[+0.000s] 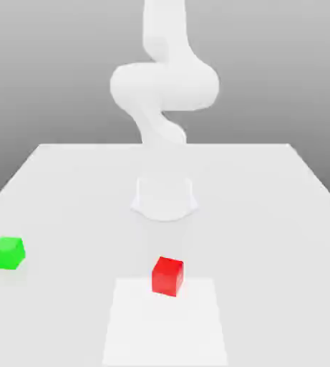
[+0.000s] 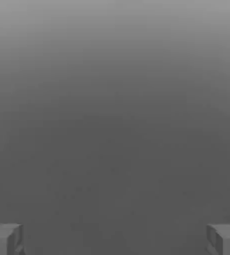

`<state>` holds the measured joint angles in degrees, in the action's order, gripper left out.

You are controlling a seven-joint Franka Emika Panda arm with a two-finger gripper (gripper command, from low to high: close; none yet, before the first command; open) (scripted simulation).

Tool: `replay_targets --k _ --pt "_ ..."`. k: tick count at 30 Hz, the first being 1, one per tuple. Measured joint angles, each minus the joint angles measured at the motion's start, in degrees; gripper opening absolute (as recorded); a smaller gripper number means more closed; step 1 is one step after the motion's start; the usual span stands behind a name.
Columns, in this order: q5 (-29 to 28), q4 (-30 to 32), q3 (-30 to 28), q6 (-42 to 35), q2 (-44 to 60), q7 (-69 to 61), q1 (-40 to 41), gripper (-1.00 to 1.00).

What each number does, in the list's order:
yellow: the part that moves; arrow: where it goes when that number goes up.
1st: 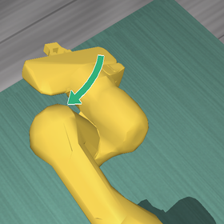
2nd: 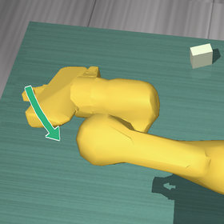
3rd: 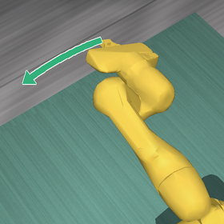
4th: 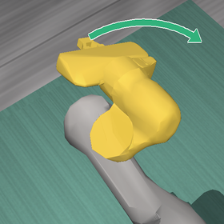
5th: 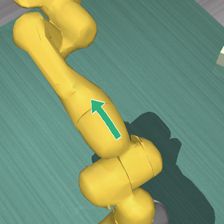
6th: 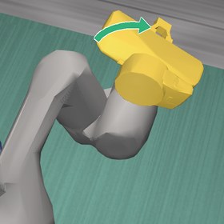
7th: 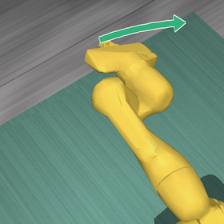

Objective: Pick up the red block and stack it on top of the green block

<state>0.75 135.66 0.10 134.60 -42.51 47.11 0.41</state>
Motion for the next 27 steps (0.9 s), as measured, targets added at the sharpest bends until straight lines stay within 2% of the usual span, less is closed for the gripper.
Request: replay_targets --k 16,19,23,24,27 --pt "2.0 30.7 4.3 23.6 28.8 13.6 2.4 0.00" --pt "-0.1 32.7 4.3 32.6 40.4 16.9 2.9 0.00" --pt "-2.9 32.1 1.7 40.5 49.8 19.3 1.0 0.00" --pt "-3.2 31.9 1.2 42.0 51.6 19.6 0.4 -1.00" --pt "-3.3 31.9 1.2 42.0 51.6 19.6 0.4 -1.00"
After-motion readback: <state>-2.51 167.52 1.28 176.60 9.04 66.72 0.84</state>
